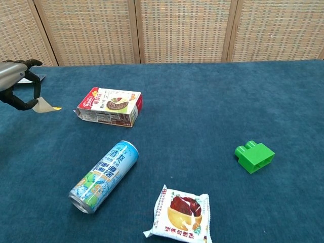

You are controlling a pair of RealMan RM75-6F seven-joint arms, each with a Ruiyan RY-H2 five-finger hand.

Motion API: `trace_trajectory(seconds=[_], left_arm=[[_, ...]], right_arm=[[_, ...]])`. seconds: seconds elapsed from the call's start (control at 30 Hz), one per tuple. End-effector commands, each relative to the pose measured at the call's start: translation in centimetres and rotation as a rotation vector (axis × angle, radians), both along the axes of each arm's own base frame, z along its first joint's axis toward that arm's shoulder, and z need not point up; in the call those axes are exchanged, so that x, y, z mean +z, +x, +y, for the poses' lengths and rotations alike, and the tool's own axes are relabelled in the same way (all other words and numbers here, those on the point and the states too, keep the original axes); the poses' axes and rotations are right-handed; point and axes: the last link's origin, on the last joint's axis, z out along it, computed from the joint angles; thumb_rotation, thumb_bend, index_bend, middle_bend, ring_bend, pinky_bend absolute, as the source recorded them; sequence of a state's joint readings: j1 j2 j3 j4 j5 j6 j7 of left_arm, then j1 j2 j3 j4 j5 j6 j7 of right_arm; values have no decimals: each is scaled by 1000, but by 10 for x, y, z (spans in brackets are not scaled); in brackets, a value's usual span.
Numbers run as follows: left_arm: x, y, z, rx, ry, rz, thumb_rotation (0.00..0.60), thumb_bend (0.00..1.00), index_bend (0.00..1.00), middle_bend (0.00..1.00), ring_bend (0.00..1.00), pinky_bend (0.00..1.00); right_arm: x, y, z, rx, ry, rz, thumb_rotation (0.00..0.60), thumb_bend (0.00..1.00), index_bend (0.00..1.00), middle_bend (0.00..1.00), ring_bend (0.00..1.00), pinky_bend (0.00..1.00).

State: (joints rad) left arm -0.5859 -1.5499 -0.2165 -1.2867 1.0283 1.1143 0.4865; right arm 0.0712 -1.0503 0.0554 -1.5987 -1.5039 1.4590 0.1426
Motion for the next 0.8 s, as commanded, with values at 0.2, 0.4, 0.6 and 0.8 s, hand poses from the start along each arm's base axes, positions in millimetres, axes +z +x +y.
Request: trace_trajectory(seconds=[0.2,0.4,0.6,0.8], left_arm=[[22,10,-24,-35,-2,-94,600,270,163,0,0,0],[39,7,-61,-34,-13,-160,600,165,42,0,0,0],[53,-5,-96,-42,16,-157,600,152,10,0,0,0],[66,-17,-126,-53,48,-121,600,153,10,0,0,0]], right_arm=[[0,0,0,2,0,2,600,103,0,0,0,0],[1,1,1,1,-6,2,600,104,0,0,0,0],[3,2,3,9,-18,2,600,105,0,0,0,0],[2,4,3,14,-20,6,600,104,0,0,0,0]])
